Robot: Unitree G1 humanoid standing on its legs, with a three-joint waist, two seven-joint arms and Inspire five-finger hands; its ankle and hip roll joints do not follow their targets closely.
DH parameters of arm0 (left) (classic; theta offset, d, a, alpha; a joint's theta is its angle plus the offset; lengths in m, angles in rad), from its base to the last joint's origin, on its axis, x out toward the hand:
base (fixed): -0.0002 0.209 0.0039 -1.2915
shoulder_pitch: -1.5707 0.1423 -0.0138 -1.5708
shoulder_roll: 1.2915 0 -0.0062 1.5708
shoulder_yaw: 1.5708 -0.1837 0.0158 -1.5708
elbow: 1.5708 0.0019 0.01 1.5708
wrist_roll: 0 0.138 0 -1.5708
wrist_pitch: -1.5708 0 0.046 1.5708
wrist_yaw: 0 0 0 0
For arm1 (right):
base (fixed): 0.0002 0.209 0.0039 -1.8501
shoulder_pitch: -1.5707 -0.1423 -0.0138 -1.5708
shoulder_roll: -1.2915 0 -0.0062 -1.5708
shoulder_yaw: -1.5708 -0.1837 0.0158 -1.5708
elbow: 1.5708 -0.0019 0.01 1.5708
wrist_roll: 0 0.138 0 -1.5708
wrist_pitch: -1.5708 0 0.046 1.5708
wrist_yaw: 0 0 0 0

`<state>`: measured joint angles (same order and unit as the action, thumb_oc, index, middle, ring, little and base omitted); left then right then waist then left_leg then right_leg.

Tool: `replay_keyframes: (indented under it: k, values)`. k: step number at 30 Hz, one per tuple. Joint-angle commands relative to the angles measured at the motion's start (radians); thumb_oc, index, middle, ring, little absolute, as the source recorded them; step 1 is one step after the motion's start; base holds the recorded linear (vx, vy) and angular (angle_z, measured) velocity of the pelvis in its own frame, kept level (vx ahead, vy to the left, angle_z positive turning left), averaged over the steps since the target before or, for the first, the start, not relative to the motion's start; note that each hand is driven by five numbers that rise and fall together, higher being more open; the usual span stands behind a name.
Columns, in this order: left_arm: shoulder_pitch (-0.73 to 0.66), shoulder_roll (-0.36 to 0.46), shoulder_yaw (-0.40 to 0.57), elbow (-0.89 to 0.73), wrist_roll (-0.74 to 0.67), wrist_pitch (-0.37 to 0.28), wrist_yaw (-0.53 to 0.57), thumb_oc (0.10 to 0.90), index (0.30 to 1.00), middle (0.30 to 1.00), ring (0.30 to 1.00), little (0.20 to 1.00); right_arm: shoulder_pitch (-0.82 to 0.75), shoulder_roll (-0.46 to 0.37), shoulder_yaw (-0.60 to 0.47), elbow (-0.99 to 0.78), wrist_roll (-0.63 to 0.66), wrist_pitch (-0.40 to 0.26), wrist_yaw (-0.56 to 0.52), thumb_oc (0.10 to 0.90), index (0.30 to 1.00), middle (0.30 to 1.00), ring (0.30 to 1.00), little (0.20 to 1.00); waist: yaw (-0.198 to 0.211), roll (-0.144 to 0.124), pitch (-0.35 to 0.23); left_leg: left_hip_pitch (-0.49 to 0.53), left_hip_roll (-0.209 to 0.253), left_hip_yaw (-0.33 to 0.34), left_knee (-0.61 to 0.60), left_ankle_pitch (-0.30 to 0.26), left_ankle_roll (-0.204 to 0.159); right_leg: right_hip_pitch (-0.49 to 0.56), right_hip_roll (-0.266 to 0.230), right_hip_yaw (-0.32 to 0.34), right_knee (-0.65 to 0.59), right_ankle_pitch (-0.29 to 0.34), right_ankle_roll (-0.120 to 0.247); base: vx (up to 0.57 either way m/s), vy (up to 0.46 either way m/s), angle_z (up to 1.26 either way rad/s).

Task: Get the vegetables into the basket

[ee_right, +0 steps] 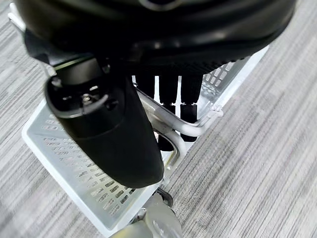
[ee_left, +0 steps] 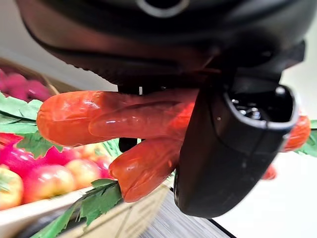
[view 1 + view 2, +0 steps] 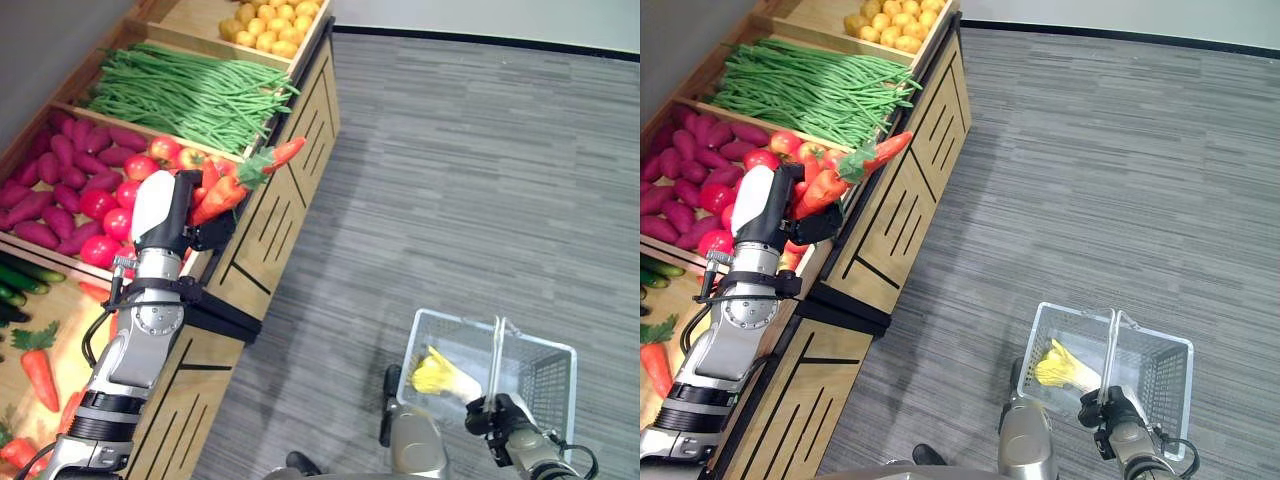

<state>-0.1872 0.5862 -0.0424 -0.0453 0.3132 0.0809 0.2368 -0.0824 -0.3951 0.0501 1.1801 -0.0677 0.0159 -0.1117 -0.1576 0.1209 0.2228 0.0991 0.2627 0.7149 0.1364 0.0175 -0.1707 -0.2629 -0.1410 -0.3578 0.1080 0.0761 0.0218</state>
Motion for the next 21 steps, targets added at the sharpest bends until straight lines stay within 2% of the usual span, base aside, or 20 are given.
replay_keyframes:
  k: [1, 2, 3, 4, 5, 7, 9, 10, 11, 12, 13, 14, 16, 17, 19, 21]
  values:
    - [-0.111, 0.043, 0.067, -0.077, -0.002, -0.052, 0.071, 0.400, 0.300, 0.300, 0.300, 0.300, 0.062, -0.024, 0.076, 0.038, -0.001, 0.012, -0.003, 0.400, 0.300, 0.300, 0.300, 0.300, 0.006, -0.020, 0.034, -0.090, 0.141, -0.128, 0.093, 0.236, -0.083, 0.099, -0.007, 0.042, -0.025, -0.070, 0.084, 0.04, -0.217, -0.33]
    - [-0.112, 0.045, 0.067, -0.077, -0.002, -0.052, 0.071, 0.400, 0.300, 0.300, 0.300, 0.300, 0.061, -0.023, 0.076, 0.039, 0.000, 0.012, -0.003, 0.400, 0.300, 0.300, 0.300, 0.300, 0.005, -0.019, 0.035, -0.095, 0.145, -0.132, 0.100, 0.236, -0.083, 0.100, -0.004, 0.040, -0.029, -0.068, 0.081, 0.11, -0.202, -0.62]
    - [-0.096, 0.042, 0.074, -0.082, 0.003, -0.051, 0.078, 0.400, 0.300, 0.300, 0.300, 0.300, 0.039, -0.024, 0.093, 0.049, 0.003, 0.011, 0.001, 0.400, 0.300, 0.300, 0.300, 0.300, 0.042, -0.052, 0.045, -0.180, 0.061, -0.290, 0.111, 0.170, -0.037, 0.120, 0.021, 0.095, -0.064, -0.072, 0.076, 0.25, -0.144, -0.73]
    - [-0.079, 0.046, 0.082, -0.090, 0.015, -0.048, 0.085, 0.400, 0.300, 0.300, 0.300, 0.300, 0.029, -0.019, 0.105, 0.052, 0.005, 0.010, 0.003, 0.400, 0.300, 0.300, 0.300, 0.300, 0.066, -0.082, 0.055, -0.244, 0.027, -0.349, 0.073, 0.116, -0.015, 0.151, 0.039, 0.151, -0.085, -0.082, 0.088, 0.24, -0.134, -0.75]
    - [-0.078, 0.047, 0.084, -0.091, 0.015, -0.048, 0.085, 0.400, 0.300, 0.300, 0.300, 0.300, 0.028, -0.017, 0.106, 0.052, 0.005, 0.010, 0.003, 0.400, 0.300, 0.300, 0.300, 0.300, 0.067, -0.085, 0.054, -0.246, 0.025, -0.345, 0.071, 0.122, -0.011, 0.147, 0.038, 0.153, -0.087, -0.075, 0.088, 0.18, -0.047, -0.64]
    - [-0.062, 0.055, 0.094, -0.105, 0.026, -0.052, 0.090, 0.400, 0.300, 0.300, 0.300, 0.300, 0.026, -0.022, 0.108, 0.051, 0.005, 0.011, -0.001, 0.400, 0.300, 0.300, 0.300, 0.300, 0.086, -0.100, 0.057, -0.286, 0.032, -0.359, -0.011, 0.148, -0.016, 0.156, 0.045, 0.202, -0.103, -0.070, 0.092, 0.18, 0.068, -1.28]
    - [-0.046, 0.052, 0.106, -0.122, 0.018, -0.066, 0.100, 0.400, 0.300, 0.300, 0.300, 0.300, 0.013, -0.039, 0.120, 0.040, 0.002, 0.006, -0.002, 0.400, 0.300, 0.300, 0.300, 0.300, 0.130, -0.108, 0.075, -0.343, -0.017, -0.504, -0.137, 0.194, -0.020, 0.169, 0.043, 0.268, -0.109, -0.079, 0.095, 0.26, 0.179, -0.91]
    - [-0.046, 0.052, 0.106, -0.123, 0.018, -0.067, 0.100, 0.400, 0.300, 0.300, 0.300, 0.300, 0.012, -0.039, 0.120, 0.040, 0.002, 0.006, -0.001, 0.400, 0.300, 0.300, 0.300, 0.300, 0.130, -0.108, 0.076, -0.344, -0.017, -0.503, -0.141, 0.202, -0.018, 0.166, 0.044, 0.268, -0.109, -0.075, 0.094, 0.20, 0.180, -1.01]
    - [-0.031, 0.054, 0.115, -0.129, 0.019, -0.073, 0.108, 0.400, 0.300, 0.300, 0.300, 0.300, -0.001, -0.039, 0.137, 0.033, -0.006, -0.001, 0.000, 0.400, 0.300, 0.300, 0.300, 0.300, 0.142, -0.105, 0.084, -0.351, -0.041, -0.581, -0.172, 0.201, -0.023, 0.171, 0.053, 0.329, -0.105, -0.084, 0.095, 0.11, 0.107, -1.06]
    - [-0.031, 0.054, 0.115, -0.129, 0.019, -0.073, 0.108, 0.400, 0.300, 0.300, 0.300, 0.300, -0.001, -0.039, 0.138, 0.033, -0.006, -0.001, 0.000, 0.400, 0.300, 0.300, 0.300, 0.300, 0.143, -0.106, 0.085, -0.349, -0.041, -0.579, -0.173, 0.201, -0.023, 0.171, 0.053, 0.331, -0.104, -0.085, 0.095, 0.13, 0.184, -1.40]
    - [0.005, 0.062, 0.140, -0.144, 0.028, -0.070, 0.112, 0.400, 0.300, 0.300, 0.300, 0.300, -0.008, -0.032, 0.145, 0.028, -0.016, -0.002, 0.004, 0.400, 0.300, 0.300, 0.300, 0.300, 0.129, -0.103, 0.080, -0.317, -0.043, -0.559, -0.166, 0.156, -0.003, 0.169, 0.061, 0.374, -0.098, -0.095, 0.096, 0.02, 0.144, -1.31]
    - [0.016, 0.061, 0.142, -0.155, 0.031, -0.071, 0.105, 0.400, 0.300, 0.300, 0.300, 0.300, -0.005, -0.029, 0.152, 0.021, -0.015, -0.003, 0.004, 0.400, 0.300, 0.300, 0.300, 0.300, 0.133, -0.107, 0.078, -0.303, -0.043, -0.533, -0.155, 0.148, 0.000, 0.160, 0.056, 0.387, -0.096, -0.082, 0.101, 0.02, 0.207, -1.22]
    - [0.015, 0.061, 0.140, -0.163, 0.028, -0.075, 0.101, 0.400, 0.300, 0.300, 0.300, 0.300, -0.010, -0.029, 0.151, 0.015, -0.006, -0.004, 0.005, 0.400, 0.300, 0.300, 0.300, 0.300, 0.134, -0.110, 0.074, -0.297, -0.055, -0.528, -0.151, 0.132, 0.010, 0.149, 0.049, 0.402, -0.101, -0.074, 0.102, 0.01, 0.178, -0.78]
    - [0.018, 0.064, 0.132, -0.168, 0.018, -0.078, 0.102, 0.400, 0.300, 0.300, 0.300, 0.300, -0.012, -0.026, 0.140, 0.000, 0.009, -0.005, -0.001, 0.400, 0.300, 0.300, 0.300, 0.300, 0.120, -0.110, 0.065, -0.284, -0.074, -0.511, -0.158, 0.117, 0.022, 0.136, 0.035, 0.414, -0.104, -0.065, 0.114, 0.03, 0.163, -0.58]
    - [0.016, 0.070, 0.128, -0.169, 0.016, -0.078, 0.102, 0.400, 0.300, 0.300, 0.300, 0.300, -0.013, -0.025, 0.135, -0.008, 0.017, -0.003, -0.003, 0.400, 0.300, 0.300, 0.300, 0.300, 0.120, -0.112, 0.057, -0.271, -0.084, -0.488, -0.169, 0.114, 0.029, 0.127, 0.027, 0.430, -0.106, -0.059, 0.122, 0.03, 0.236, -0.28]
    - [0.005, 0.087, 0.103, -0.170, 0.010, -0.079, 0.089, 0.400, 0.300, 0.300, 0.300, 0.300, -0.025, -0.016, 0.113, -0.028, 0.048, -0.002, -0.020, 0.400, 0.300, 0.300, 0.300, 0.300, 0.103, -0.103, 0.040, -0.235, -0.113, -0.448, -0.210, 0.110, 0.042, 0.111, 0.004, 0.449, -0.113, -0.042, 0.144, 0.04, 0.272, -0.24]
